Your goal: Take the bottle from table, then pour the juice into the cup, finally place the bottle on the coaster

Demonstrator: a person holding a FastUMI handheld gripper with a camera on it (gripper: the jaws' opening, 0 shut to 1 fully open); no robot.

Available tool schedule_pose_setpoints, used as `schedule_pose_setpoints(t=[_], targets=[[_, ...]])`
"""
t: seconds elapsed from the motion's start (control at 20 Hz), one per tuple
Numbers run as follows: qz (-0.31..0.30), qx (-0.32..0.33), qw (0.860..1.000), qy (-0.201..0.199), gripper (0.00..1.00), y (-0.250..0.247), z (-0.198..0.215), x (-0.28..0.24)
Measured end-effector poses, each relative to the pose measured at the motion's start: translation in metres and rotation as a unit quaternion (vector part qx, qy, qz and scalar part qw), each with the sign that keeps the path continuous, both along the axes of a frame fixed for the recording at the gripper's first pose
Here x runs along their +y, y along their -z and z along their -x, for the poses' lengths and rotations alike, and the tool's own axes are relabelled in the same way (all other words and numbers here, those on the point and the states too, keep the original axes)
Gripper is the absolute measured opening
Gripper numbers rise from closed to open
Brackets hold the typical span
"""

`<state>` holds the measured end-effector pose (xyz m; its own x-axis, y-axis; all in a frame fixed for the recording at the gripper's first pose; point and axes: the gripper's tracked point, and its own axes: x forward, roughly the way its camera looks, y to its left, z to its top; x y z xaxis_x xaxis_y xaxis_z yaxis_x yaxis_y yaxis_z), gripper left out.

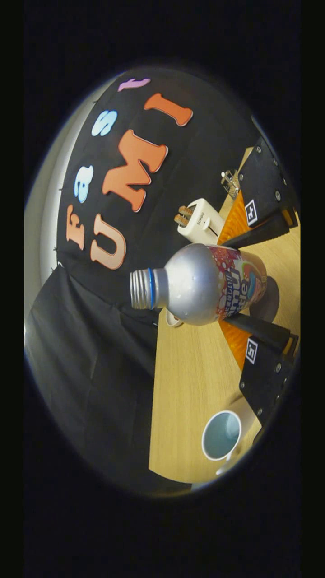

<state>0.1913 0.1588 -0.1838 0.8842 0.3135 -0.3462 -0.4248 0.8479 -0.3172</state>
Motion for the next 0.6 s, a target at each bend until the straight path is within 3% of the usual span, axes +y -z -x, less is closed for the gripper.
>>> schedule_pose_setpoints(t=[0.35, 0.6], targets=[[-0.118, 0.073, 0.990, 0.037, 0.75, 0.021, -0.002, -0.010], [-0.147, 0.092, 0.982, 0.068, 0.75, 0.039, 0.000, -0.025]])
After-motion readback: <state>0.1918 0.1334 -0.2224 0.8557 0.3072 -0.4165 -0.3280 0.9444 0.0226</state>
